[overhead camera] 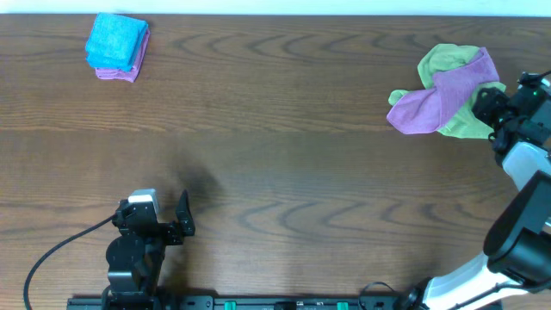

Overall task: Fold the cloth
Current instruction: 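Reach the right gripper to the crumpled green cloth and grasp it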

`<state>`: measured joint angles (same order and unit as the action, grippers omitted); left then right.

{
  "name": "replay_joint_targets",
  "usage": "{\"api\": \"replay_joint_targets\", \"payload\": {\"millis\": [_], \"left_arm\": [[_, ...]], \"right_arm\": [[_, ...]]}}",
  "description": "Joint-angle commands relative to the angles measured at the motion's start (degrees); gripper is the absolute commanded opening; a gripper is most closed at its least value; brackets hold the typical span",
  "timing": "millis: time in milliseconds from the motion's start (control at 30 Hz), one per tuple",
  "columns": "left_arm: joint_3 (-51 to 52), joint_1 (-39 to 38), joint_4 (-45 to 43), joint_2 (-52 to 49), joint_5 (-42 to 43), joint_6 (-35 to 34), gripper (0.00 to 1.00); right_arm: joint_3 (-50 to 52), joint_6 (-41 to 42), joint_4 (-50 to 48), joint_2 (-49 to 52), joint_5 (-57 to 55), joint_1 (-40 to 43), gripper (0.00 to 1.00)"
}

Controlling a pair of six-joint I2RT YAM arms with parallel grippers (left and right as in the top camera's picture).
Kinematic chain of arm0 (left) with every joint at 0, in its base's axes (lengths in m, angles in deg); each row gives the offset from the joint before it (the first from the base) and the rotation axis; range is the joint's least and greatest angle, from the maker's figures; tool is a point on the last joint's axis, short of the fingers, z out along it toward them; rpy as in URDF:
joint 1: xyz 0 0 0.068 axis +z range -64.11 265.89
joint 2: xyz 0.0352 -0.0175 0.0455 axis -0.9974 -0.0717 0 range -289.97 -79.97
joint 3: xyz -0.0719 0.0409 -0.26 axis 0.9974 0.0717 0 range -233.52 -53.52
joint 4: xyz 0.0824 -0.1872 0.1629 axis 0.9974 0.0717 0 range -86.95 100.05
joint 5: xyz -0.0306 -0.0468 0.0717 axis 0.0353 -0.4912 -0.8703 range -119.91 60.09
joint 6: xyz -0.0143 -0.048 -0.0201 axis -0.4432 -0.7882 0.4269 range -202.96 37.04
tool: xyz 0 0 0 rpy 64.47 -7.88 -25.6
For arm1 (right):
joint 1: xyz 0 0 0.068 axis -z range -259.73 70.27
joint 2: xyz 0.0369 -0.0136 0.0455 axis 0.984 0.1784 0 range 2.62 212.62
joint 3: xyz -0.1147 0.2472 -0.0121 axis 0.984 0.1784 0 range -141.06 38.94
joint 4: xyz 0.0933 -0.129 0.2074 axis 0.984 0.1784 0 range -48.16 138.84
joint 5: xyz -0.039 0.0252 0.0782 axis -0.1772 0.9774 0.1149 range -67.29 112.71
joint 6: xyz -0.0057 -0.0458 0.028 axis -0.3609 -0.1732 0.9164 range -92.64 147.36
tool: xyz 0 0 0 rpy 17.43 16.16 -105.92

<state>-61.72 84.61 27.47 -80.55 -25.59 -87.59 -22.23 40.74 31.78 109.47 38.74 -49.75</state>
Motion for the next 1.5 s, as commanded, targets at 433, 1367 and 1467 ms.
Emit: {"api": "replay_joint_targets", "payload": {"millis": [433,1367,1467], "left_arm": [[1.1,0.1,0.3,0.3,0.2,0.4,0.95],[1.1,0.1,0.3,0.3,0.2,0.4,0.95],[1.1,0.1,0.3,0.3,0.2,0.4,0.95]], "right_arm": [[-10.5,-7.5,16.6,-7.1,-4.0,-0.8,0.01],[-14.8,-13.6,27.5,6.6,-4.8,-1.7,0.01],[-16.7,-13.2,27.7,3.5,-2.6,-2.4,0.01]]}}
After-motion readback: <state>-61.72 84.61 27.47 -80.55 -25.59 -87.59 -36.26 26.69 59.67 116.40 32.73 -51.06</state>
